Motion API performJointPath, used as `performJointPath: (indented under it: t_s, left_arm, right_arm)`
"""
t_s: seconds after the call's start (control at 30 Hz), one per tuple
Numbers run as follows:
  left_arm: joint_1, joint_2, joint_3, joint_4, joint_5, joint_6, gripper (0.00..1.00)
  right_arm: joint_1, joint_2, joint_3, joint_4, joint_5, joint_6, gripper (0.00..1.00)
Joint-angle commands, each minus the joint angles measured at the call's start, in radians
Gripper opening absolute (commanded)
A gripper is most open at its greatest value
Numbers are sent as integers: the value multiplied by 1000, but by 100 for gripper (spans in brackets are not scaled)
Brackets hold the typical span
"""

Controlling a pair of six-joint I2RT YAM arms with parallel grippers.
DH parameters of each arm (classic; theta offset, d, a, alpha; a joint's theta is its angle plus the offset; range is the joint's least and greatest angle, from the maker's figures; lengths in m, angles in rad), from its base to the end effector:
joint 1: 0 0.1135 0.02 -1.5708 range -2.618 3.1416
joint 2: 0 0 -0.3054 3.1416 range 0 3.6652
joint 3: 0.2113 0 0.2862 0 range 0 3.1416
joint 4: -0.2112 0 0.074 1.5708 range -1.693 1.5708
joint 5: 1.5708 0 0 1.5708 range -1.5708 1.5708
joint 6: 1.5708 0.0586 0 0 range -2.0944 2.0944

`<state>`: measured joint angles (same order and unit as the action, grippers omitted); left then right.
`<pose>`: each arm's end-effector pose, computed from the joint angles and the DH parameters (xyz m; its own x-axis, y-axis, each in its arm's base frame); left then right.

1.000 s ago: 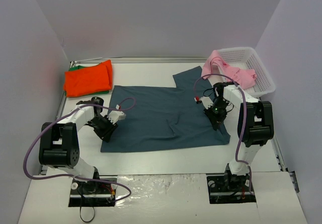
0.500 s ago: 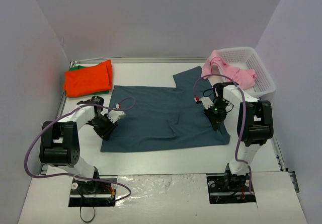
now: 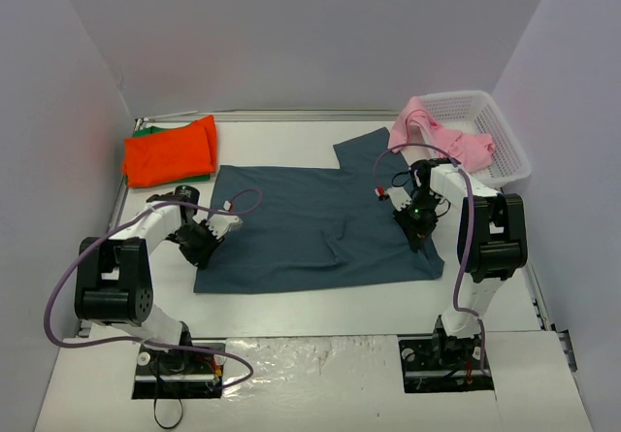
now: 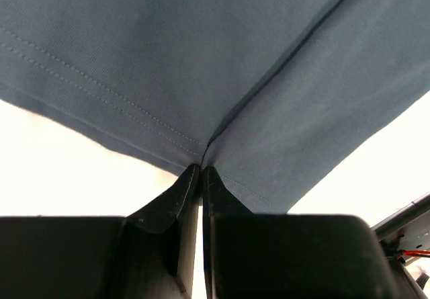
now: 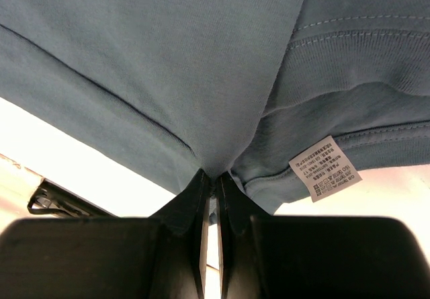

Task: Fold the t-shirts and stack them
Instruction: Fold the flattened tshirt in 1/3 of the way

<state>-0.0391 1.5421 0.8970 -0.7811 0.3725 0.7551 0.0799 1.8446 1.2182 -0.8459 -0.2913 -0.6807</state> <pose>0.2884 -0.0326 0.1712 -0.6591 0.6646 -0.3518 0.7424 0.6497 -0.1634 0.3747 0.0469 0.1626 -0.7051 -0.6612 -0.2564 -0.7056 0.6903 0.1601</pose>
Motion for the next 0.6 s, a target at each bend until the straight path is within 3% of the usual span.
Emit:
performJointPath:
  t_s: [0.0,0.57]
  left_arm:
    - [10,-59,34,-67,0,36,2]
    - [30,-46,31,-53,-46,47,2]
  right_arm:
    - [3,-39,-14,-53,29,7,0]
    - [-38,-42,-39,-39,61,-2,0]
